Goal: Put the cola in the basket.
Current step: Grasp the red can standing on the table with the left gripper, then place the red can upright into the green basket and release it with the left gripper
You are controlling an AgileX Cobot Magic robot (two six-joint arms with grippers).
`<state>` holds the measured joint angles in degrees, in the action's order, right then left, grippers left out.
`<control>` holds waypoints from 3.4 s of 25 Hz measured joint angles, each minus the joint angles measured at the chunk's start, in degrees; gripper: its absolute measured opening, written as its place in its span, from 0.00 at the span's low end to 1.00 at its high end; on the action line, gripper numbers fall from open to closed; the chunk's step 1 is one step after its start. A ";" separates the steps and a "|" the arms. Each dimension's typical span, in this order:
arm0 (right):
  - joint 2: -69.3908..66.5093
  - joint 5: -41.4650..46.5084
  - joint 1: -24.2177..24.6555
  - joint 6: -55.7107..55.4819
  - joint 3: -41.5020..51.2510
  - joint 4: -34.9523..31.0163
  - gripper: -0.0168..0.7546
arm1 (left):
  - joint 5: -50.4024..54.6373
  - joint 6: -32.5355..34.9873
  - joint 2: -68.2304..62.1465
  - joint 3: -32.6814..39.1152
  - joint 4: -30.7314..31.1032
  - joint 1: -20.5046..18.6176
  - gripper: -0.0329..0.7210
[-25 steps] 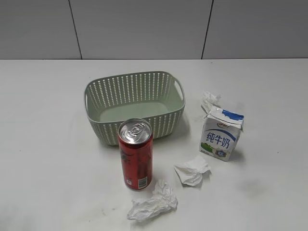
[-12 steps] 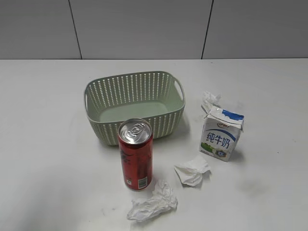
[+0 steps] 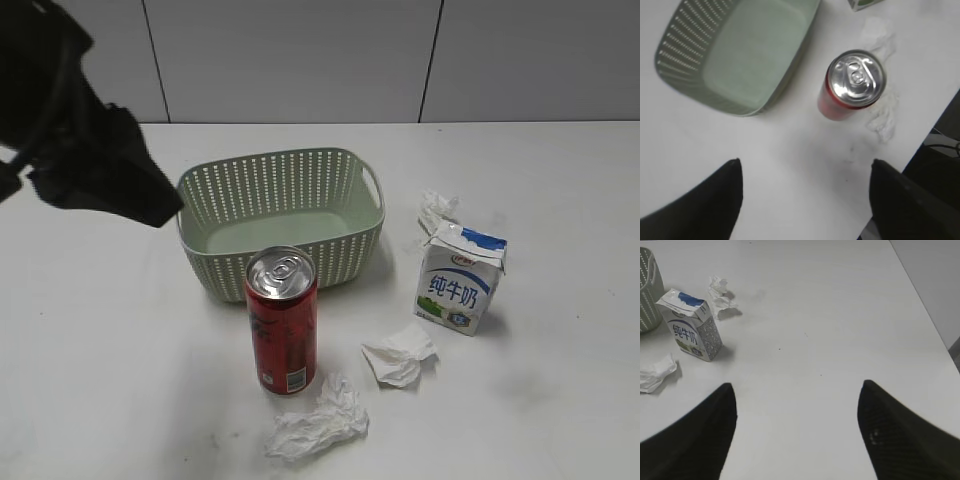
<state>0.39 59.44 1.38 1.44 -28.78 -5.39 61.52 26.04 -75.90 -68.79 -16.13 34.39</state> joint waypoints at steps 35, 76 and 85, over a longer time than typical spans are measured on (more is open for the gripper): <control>0.00 0.00 0.00 -0.03 0.00 0.00 0.76 | 0.38 -2.51 -32.93 -12.52 4.10 10.85 0.83; 0.00 0.00 0.00 -0.03 0.00 0.00 0.76 | 9.07 -4.40 -38.33 -46.23 16.13 4.76 0.75; 0.00 0.00 0.00 -0.04 0.00 0.00 0.76 | 3.42 -4.40 -48.80 -46.17 11.56 4.10 0.75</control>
<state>0.39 59.44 1.38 1.39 -28.78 -5.39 64.95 21.64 -124.69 -114.97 -4.58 38.49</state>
